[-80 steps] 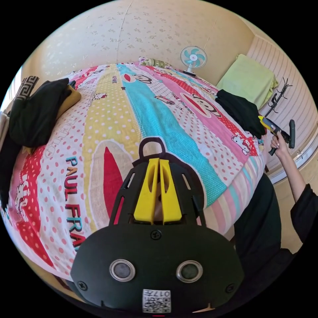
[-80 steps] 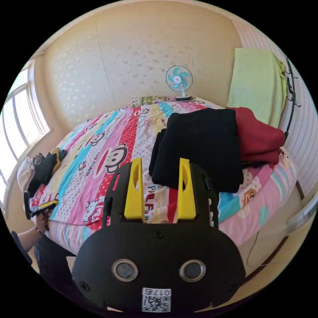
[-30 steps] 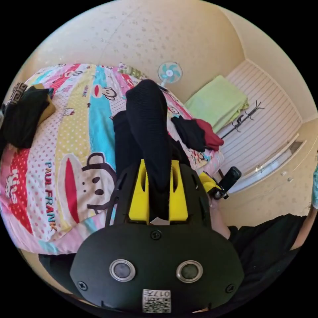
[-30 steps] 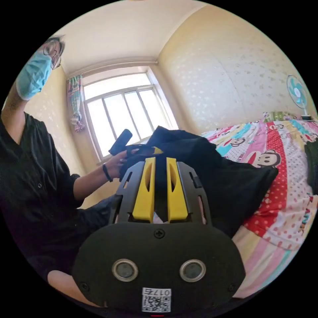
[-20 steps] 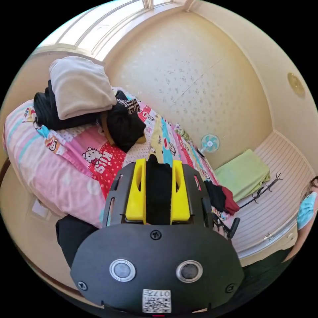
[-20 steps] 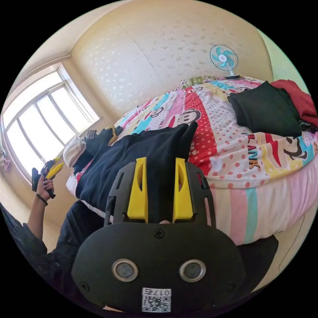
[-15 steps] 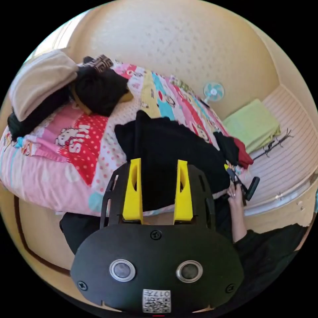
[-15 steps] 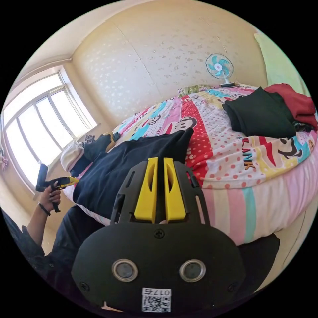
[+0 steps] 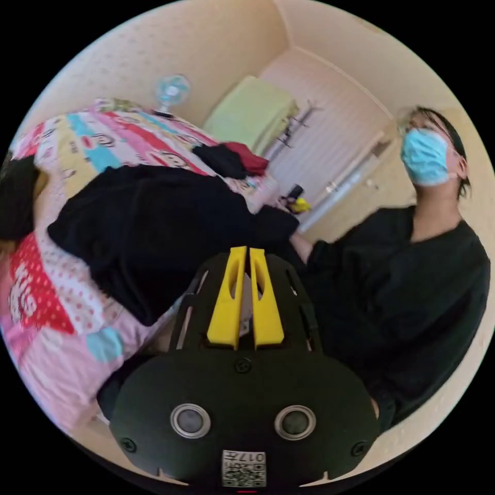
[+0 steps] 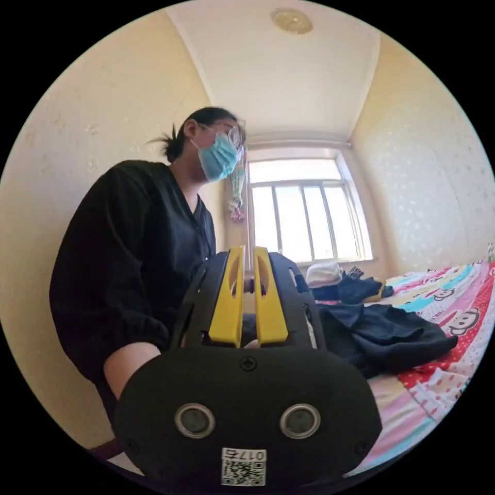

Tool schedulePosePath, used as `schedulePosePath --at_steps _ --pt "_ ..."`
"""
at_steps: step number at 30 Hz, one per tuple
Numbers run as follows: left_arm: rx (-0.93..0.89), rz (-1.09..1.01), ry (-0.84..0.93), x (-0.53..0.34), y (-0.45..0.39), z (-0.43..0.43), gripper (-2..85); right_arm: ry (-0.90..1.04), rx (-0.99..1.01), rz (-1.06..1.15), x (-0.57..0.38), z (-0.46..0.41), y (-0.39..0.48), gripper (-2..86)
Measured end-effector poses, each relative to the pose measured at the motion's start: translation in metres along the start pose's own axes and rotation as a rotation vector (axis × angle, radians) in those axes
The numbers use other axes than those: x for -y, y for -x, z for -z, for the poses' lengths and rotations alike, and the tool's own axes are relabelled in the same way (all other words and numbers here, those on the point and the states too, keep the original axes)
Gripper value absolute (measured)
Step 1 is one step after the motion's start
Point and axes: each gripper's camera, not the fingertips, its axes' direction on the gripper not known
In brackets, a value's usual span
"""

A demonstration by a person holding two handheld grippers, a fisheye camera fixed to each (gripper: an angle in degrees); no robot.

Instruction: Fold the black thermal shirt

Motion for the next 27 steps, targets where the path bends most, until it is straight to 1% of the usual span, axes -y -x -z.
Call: schedulePosePath --at_steps 1,2,3,4,5,6,7,8,9,10,12,14,15,16,17,18,19,20,21,22,24,26,27 --pt "0.085 0.059 -0.179 -0.018 0.010 0.017 9.8 -0.203 0.024 -0.055 -0.006 0.022 -0.015 3.1" --pt "0.124 0.068 -0.270 -0.028 0.011 0.023 11.8 -0.352 -0.003 -0.133 -0.016 0.037 -0.031 3.3" --pt "0.197 0.045 -0.407 -0.044 0.008 0.024 14.3 -0.396 -0.047 -0.178 -0.022 0.041 -0.037 3.4" --pt "0.266 0.013 -0.452 -0.050 0.005 0.011 15.9 -0.403 -0.166 -0.261 -0.030 0.042 -0.045 4.5" --pt "0.294 0.007 -0.439 -0.050 0.005 0.001 16.2 -0.302 -0.309 -0.343 -0.032 0.032 -0.053 6.0" --pt "0.328 0.002 -0.353 -0.044 0.010 -0.027 16.5 -0.213 -0.393 -0.390 -0.032 0.023 -0.059 6.9" --pt "0.347 0.005 -0.200 -0.034 0.020 -0.063 16.5 0.012 -0.570 -0.461 -0.029 0.001 -0.071 8.2" --pt "0.363 0.010 -0.112 -0.030 0.025 -0.083 15.8 0.218 -0.718 -0.480 -0.029 -0.023 -0.083 8.9" --pt "0.403 0.018 0.076 -0.028 0.039 -0.127 14.6 0.279 -0.772 -0.483 -0.030 -0.033 -0.088 8.8" --pt "0.466 -0.005 0.138 -0.036 0.044 -0.153 12.0 0.331 -0.836 -0.478 -0.033 -0.047 -0.095 8.6" --pt "0.526 -0.069 0.059 -0.056 0.035 -0.152 9.1 0.281 -0.827 -0.472 -0.040 -0.055 -0.101 7.7" --pt "0.466 -0.063 0.104 -0.063 0.033 -0.140 6.7 0.147 -0.759 -0.500 -0.047 -0.056 -0.107 7.6" --pt "0.353 -0.100 0.171 -0.070 0.032 -0.130 5.8 0.129 -0.751 -0.503 -0.049 -0.057 -0.109 7.7" --pt "0.122 -0.143 0.282 -0.079 0.033 -0.124 5.5 0.130 -0.756 -0.506 -0.050 -0.061 -0.111 8.0" --pt "-0.017 -0.146 0.344 -0.085 0.035 -0.123 5.5 0.173 -0.786 -0.507 -0.050 -0.069 -0.114 8.6" --pt "-0.227 -0.147 0.441 -0.099 0.036 -0.118 5.3 0.203 -0.805 -0.503 -0.049 -0.074 -0.115 8.8" --pt "-0.296 -0.156 0.446 -0.112 0.035 -0.103 5.2 0.265 -0.843 -0.486 -0.048 -0.085 -0.117 9.2" --pt "-0.297 -0.166 0.412 -0.118 0.033 -0.090 5.2 0.320 -0.881 -0.465 -0.047 -0.097 -0.119 9.4" --pt "-0.305 -0.178 0.306 -0.129 0.031 -0.060 5.2 0.344 -0.899 -0.453 -0.047 -0.103 -0.119 9.6" --pt "-0.355 -0.192 0.198 -0.136 0.030 -0.031 5.5 0.391 -0.933 -0.426 -0.047 -0.116 -0.119 9.7" --pt "-0.443 -0.225 0.099 -0.139 0.027 0.000 6.2 0.454 -0.993 -0.383 -0.049 -0.137 -0.119 9.9" --pt "-0.446 -0.264 0.133 -0.132 0.020 0.013 6.4 0.591 -1.113 -0.309 -0.057 -0.171 -0.121 10.3" --pt "-0.424 -0.325 0.202 -0.123 0.010 0.015 6.5 0.656 -1.146 -0.292 -0.062 -0.181 -0.124 10.1"
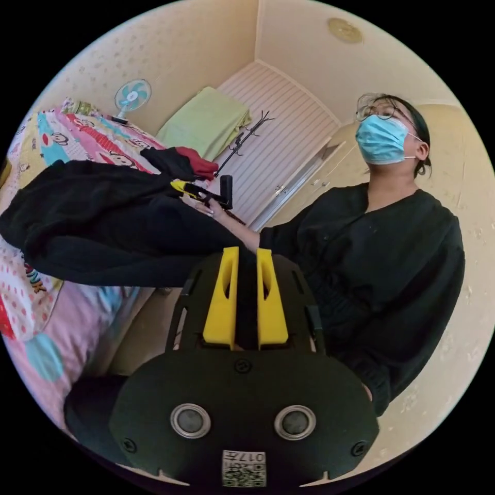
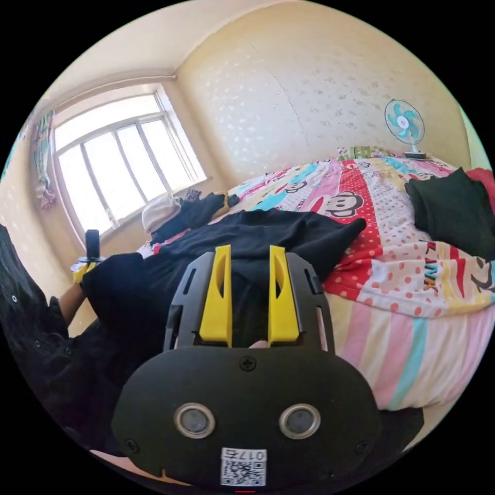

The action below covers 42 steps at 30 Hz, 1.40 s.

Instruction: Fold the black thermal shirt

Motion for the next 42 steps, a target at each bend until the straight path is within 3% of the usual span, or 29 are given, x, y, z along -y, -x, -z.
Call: schedulePosePath --at_steps 2,3,4,6,9,12,14,16,17,19,21,22,24,26,28,30,34,36,38,42 --pt "-0.002 -0.109 0.101 0.015 -0.014 -0.001 5.9 0.167 -0.223 0.189 0.003 -0.029 0.040 9.1" --pt "-0.117 -0.222 0.111 0.024 -0.024 0.002 4.2 0.176 -0.276 0.244 0.002 -0.032 0.052 8.7" --pt "-0.255 -0.340 0.057 0.033 -0.030 0.013 2.6 0.198 -0.373 0.334 0.002 -0.037 0.073 6.4" --pt "-0.319 -0.405 -0.129 0.044 -0.023 0.032 0.8 0.178 -0.523 0.402 0.003 -0.037 0.100 3.9" --pt "-0.057 -0.132 -0.445 0.064 0.030 0.040 2.0 -0.059 -0.687 0.349 0.006 -0.009 0.124 2.2" --pt "0.307 0.027 -0.502 0.101 0.067 0.003 7.0 -0.174 -0.812 0.213 0.005 0.012 0.118 1.8" --pt "0.504 0.039 -0.428 0.142 0.083 -0.034 9.3 -0.118 -0.729 0.181 0.001 0.013 0.104 1.6" --pt "0.724 -0.027 -0.210 0.207 0.117 -0.107 11.2 -0.082 -0.670 0.142 -0.002 0.012 0.098 1.6" --pt "0.757 -0.031 -0.133 0.222 0.132 -0.130 11.2 -0.089 -0.673 0.107 -0.004 0.014 0.097 1.5" --pt "0.803 0.091 0.241 0.262 0.223 -0.227 10.6 -0.112 -0.666 0.112 -0.006 0.017 0.101 1.5" --pt "0.792 0.183 0.360 0.266 0.279 -0.275 10.1 -0.097 -0.703 0.170 -0.007 0.015 0.108 1.5" --pt "0.811 0.189 0.249 0.264 0.279 -0.269 9.4 -0.055 -0.803 0.214 -0.006 0.010 0.113 1.6" --pt "0.731 0.251 0.211 0.271 0.286 -0.254 6.4 0.019 -0.927 0.292 -0.006 0.002 0.120 1.7" --pt "0.626 0.294 0.113 0.274 0.280 -0.216 2.5 -0.028 -1.047 0.281 -0.004 0.014 0.126 2.0" --pt "0.592 0.338 -0.227 0.254 0.254 -0.128 1.4 -0.129 -1.120 0.137 0.000 0.041 0.117 2.4" --pt "0.715 0.416 -0.502 0.216 0.222 -0.048 1.5 -0.188 -1.041 -0.102 0.001 0.082 0.087 3.1" --pt "1.086 0.695 -1.008 0.073 0.125 0.078 3.7 -0.200 -0.614 -0.713 -0.031 0.164 -0.003 9.4" --pt "1.208 0.787 -1.141 0.016 0.088 0.088 4.5 -0.339 -0.545 -0.812 -0.052 0.189 -0.009 10.0" --pt "1.341 0.804 -1.185 -0.016 0.059 0.074 6.4 -0.465 -0.548 -0.758 -0.051 0.209 0.007 10.7" --pt "1.593 0.629 -1.089 0.015 0.035 -0.004 7.4 -0.310 -0.386 -0.412 0.018 0.181 0.037 11.9"
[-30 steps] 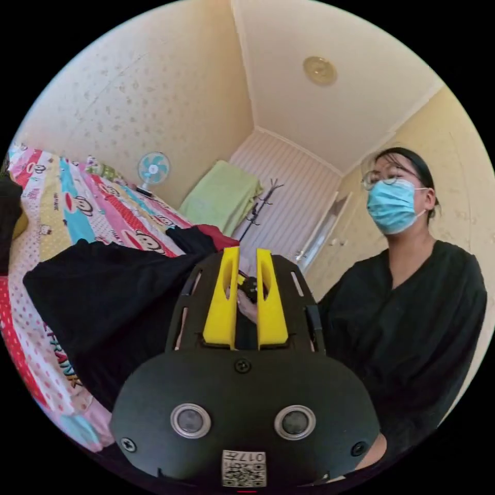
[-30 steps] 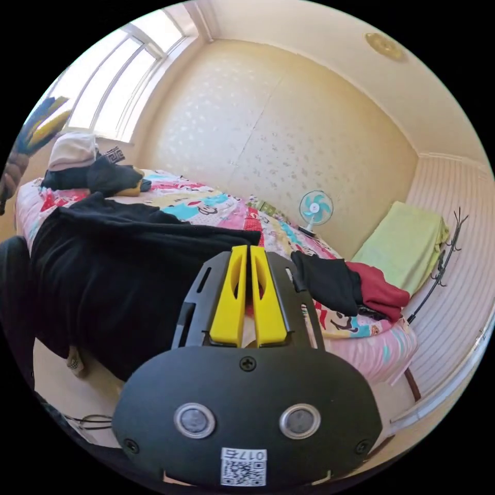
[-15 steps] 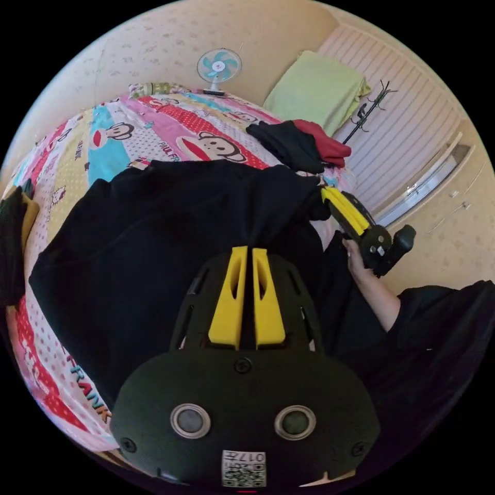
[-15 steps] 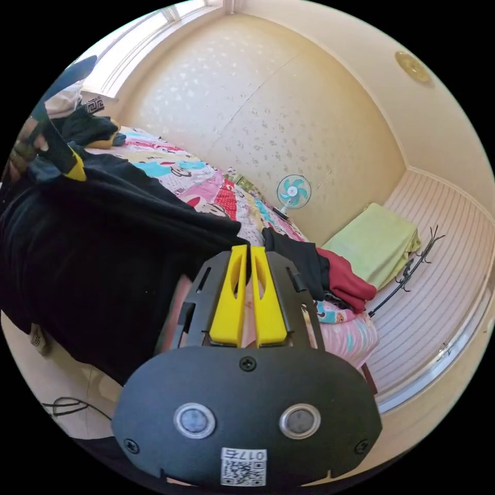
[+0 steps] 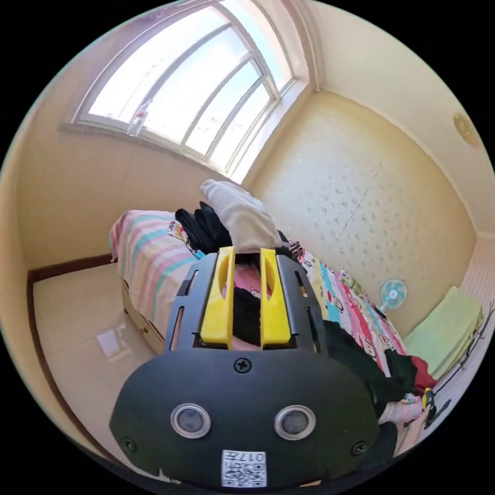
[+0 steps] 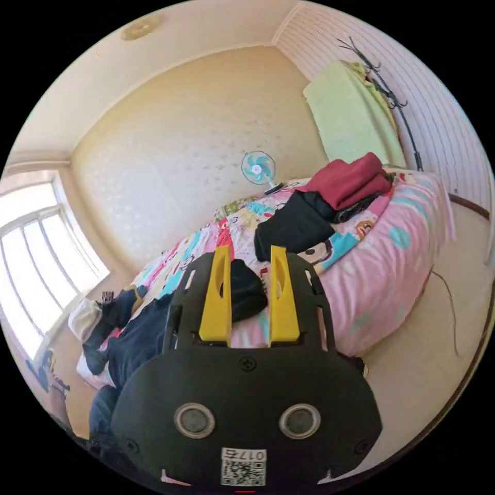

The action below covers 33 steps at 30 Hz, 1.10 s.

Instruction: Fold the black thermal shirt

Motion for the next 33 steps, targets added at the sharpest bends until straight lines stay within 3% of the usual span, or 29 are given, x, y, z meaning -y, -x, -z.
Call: schedulePosePath --at_steps 2,4,5,7,9,10,13,15,16,18,21,23,25,27,30,33 --pt "-0.093 -0.182 0.019 -0.017 -0.056 -0.019 6.2 0.300 0.210 0.254 0.015 -0.059 0.062 12.8" --pt "-0.277 -0.347 0.222 -0.038 -0.128 -0.079 7.2 0.564 0.262 0.388 0.003 -0.112 0.107 14.3" --pt "-0.321 -0.368 0.294 -0.044 -0.144 -0.098 8.0 0.753 0.221 0.497 -0.018 -0.148 0.133 14.5" --pt "-0.455 -0.451 0.549 -0.077 -0.201 -0.161 9.5 0.920 0.037 0.703 -0.051 -0.178 0.157 13.3" --pt "-0.476 -0.479 0.636 -0.097 -0.230 -0.184 8.9 0.852 -0.034 0.766 -0.042 -0.158 0.164 7.4" --pt "-0.510 -0.511 0.650 -0.105 -0.245 -0.187 8.7 0.760 -0.174 0.729 -0.024 -0.140 0.156 4.6" --pt "-0.591 -0.614 0.653 -0.120 -0.271 -0.189 9.0 0.395 -0.572 0.439 0.032 -0.078 0.098 4.5" --pt "-0.557 -0.675 0.656 -0.132 -0.282 -0.201 10.5 0.286 -0.748 0.243 0.059 -0.046 0.063 5.8" --pt "-0.513 -0.710 0.669 -0.141 -0.287 -0.214 11.5 0.206 -0.727 0.174 0.070 -0.031 0.056 8.1" --pt "-0.439 -0.730 0.721 -0.157 -0.293 -0.240 12.3 0.143 -0.564 0.266 0.075 -0.030 0.072 10.5" --pt "-0.300 -0.746 0.750 -0.183 -0.295 -0.282 13.0 0.256 -0.257 0.533 0.066 -0.086 0.113 12.1" --pt "-0.248 -0.724 0.803 -0.195 -0.290 -0.309 14.0 0.515 -0.106 0.601 0.049 -0.163 0.122 13.8" --pt "-0.237 -0.626 0.989 -0.220 -0.273 -0.350 17.9 0.708 -0.014 0.611 0.027 -0.217 0.120 15.5" --pt "-0.278 -0.592 0.972 -0.227 -0.259 -0.349 18.2 0.890 -0.063 0.627 -0.004 -0.262 0.113 16.3" --pt "-0.281 -0.585 0.954 -0.234 -0.252 -0.335 16.1 0.860 -0.039 0.524 -0.003 -0.256 0.110 12.5" --pt "-0.390 -0.693 0.949 -0.244 -0.268 -0.302 5.3 0.723 0.009 0.468 0.004 -0.215 0.118 5.1"
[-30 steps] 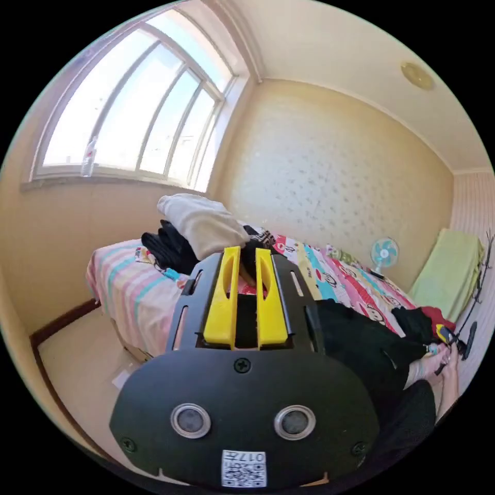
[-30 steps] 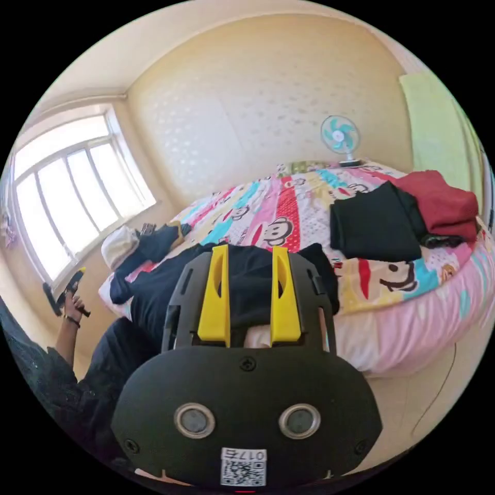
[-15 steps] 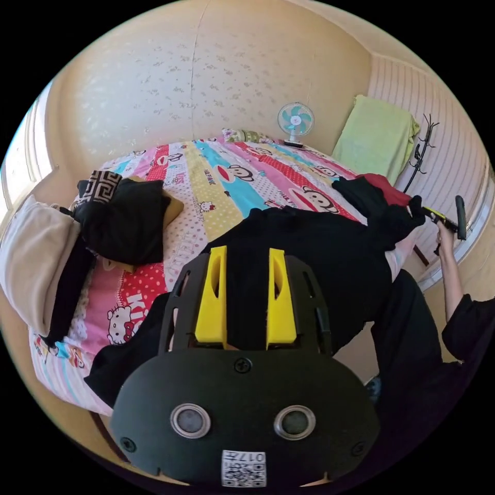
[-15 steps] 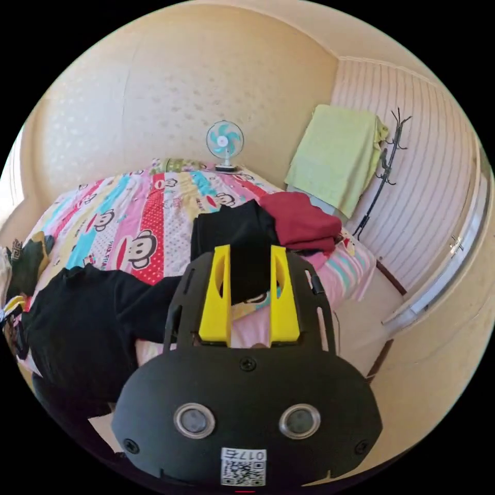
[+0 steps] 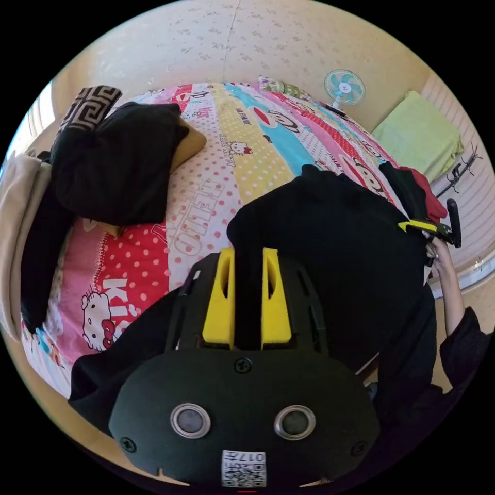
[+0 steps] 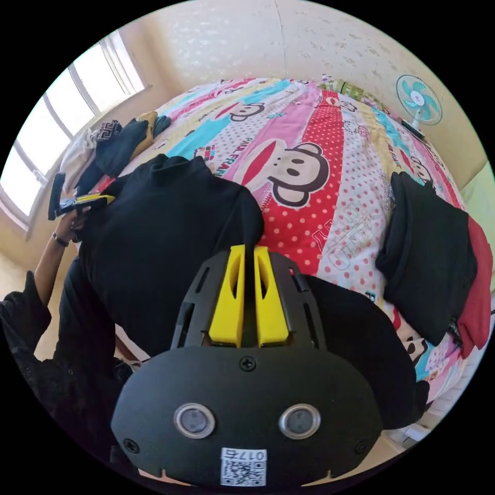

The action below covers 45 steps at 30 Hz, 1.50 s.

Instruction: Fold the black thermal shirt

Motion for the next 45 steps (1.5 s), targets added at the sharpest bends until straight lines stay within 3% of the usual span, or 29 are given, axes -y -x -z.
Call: schedulePosePath --at_steps 3,8,10,13,16,20,23,25,27,30,32,35,37,40,42,45 --pt "0.129 0.034 -0.113 -0.012 -0.028 0.043 2.8 -0.225 -0.107 -0.030 -0.006 0.063 0.013 4.0" --pt "0.118 0.048 -0.344 0.044 -0.055 0.158 1.9 -0.326 -0.352 0.069 0.070 0.107 0.034 3.5" --pt "0.210 0.037 -0.436 0.088 -0.059 0.185 2.3 -0.394 -0.365 0.027 0.101 0.117 0.025 3.9" --pt "0.321 0.076 -0.500 0.149 -0.035 0.182 4.2 -0.382 -0.440 -0.026 0.160 0.110 0.003 5.7" --pt "0.265 0.076 -0.565 0.165 -0.001 0.162 8.3 -0.229 -0.380 -0.146 0.185 0.079 -0.029 11.5" --pt "0.148 0.091 -0.439 0.119 0.007 0.144 9.8 -0.175 -0.242 -0.016 0.110 0.043 -0.019 13.5" --pt "0.132 -0.044 -0.307 0.027 -0.019 0.130 10.0 -0.036 -0.156 0.033 0.019 0.009 -0.007 13.7" --pt "0.078 -0.012 -0.102 -0.056 -0.027 0.109 11.4 0.084 -0.047 -0.006 -0.037 -0.010 -0.005 13.7" --pt "0.013 0.059 0.027 -0.114 -0.026 0.093 12.7 -0.042 -0.015 -0.117 -0.093 -0.001 -0.004 13.2" --pt "0.005 0.176 -0.123 -0.197 -0.029 0.127 11.4 -0.026 -0.009 -0.136 -0.141 0.016 0.002 8.8" --pt "0.020 0.200 -0.071 -0.215 -0.034 0.138 8.4 0.058 0.015 -0.127 -0.147 0.025 -0.004 4.9" --pt "0.009 0.059 0.115 -0.216 -0.041 0.157 4.1 0.194 0.103 -0.138 -0.140 0.050 -0.027 4.2" --pt "-0.103 -0.052 0.322 -0.209 -0.036 0.177 4.1 0.232 0.152 -0.151 -0.139 0.068 -0.044 4.6" --pt "-0.204 -0.010 0.473 -0.207 -0.004 0.205 4.7 0.144 0.117 -0.298 -0.147 0.089 -0.091 6.1" --pt "-0.183 0.039 0.456 -0.209 0.019 0.226 3.8 0.031 0.118 -0.444 -0.158 0.095 -0.126 8.8" --pt "-0.208 0.144 0.195 -0.203 0.048 0.271 4.0 -0.061 0.115 -0.684 -0.175 0.083 -0.178 13.9"
